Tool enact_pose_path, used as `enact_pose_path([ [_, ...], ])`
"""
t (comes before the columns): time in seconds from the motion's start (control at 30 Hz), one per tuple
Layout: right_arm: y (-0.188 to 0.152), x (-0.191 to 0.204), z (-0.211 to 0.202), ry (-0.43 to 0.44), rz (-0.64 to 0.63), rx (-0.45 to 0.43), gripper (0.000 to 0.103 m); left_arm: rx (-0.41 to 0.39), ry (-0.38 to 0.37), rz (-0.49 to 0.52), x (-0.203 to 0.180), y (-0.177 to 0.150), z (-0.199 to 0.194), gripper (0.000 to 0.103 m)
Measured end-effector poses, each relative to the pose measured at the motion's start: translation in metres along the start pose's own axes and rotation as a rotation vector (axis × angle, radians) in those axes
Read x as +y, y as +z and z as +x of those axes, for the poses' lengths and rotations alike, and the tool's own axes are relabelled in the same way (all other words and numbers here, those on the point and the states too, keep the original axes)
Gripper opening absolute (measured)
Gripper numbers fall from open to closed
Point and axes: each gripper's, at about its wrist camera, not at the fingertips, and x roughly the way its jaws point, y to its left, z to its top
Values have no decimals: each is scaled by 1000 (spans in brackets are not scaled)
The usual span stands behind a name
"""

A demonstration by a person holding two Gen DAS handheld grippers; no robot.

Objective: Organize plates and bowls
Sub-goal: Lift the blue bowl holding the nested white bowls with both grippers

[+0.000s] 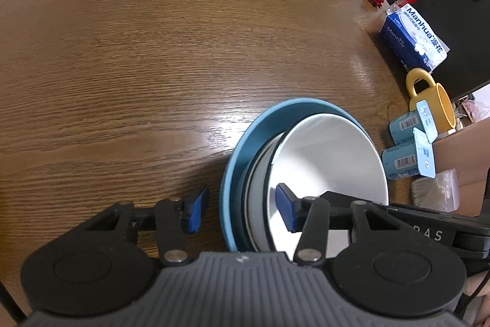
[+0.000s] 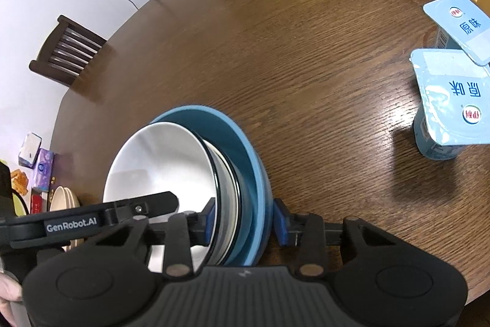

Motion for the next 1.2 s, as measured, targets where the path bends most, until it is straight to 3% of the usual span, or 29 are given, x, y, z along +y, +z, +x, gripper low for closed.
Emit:
enact_pose_path([
  [0.1,0,-2,1,11,4,-3,36,2,-6,11,-4,0,1,43],
  [1.2,-5,4,-7,9,-47,-31,36,-53,61,64,-18,-8,-6,43],
])
